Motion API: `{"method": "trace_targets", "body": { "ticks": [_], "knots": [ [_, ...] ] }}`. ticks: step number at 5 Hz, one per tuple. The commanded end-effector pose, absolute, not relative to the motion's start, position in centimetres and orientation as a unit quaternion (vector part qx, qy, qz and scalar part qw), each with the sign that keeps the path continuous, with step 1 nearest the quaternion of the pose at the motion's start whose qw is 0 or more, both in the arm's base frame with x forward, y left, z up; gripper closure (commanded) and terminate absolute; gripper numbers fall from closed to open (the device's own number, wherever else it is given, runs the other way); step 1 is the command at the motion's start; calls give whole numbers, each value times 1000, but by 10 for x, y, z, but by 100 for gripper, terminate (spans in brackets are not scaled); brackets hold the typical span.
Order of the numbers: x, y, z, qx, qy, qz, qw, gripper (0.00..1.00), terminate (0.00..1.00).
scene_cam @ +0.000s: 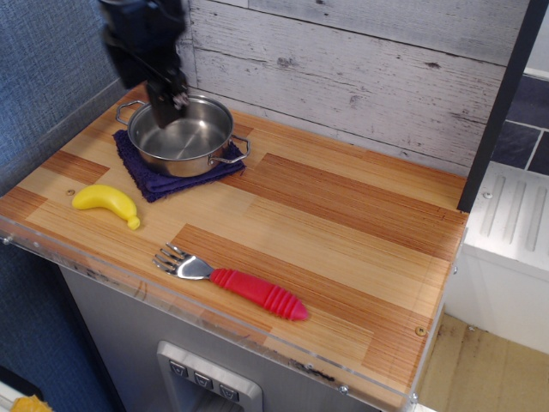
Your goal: Take the pot off the towel and place it to the right.
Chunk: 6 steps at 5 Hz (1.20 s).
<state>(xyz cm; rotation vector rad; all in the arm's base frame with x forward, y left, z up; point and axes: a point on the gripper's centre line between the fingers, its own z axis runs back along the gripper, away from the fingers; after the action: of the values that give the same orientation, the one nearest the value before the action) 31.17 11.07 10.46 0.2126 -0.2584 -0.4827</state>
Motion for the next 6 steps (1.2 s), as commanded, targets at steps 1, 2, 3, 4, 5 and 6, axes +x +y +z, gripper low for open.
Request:
{"method": "trace_targets", "body": {
  "ticks": [1,2,3,4,5,6],
  "knots": [
    [323,99,97,143,-177,-401,887,0,0],
    [324,103,87,128,-165,-415,885,0,0],
    [323,107,78,124,-135,-430,884,0,0],
    [320,111,65,117,-110,-429,889,0,0],
    [322,113,54,112,-97,-431,890,0,0],
    [323,114,45,101,-89,-431,892,0,0]
  ]
}}
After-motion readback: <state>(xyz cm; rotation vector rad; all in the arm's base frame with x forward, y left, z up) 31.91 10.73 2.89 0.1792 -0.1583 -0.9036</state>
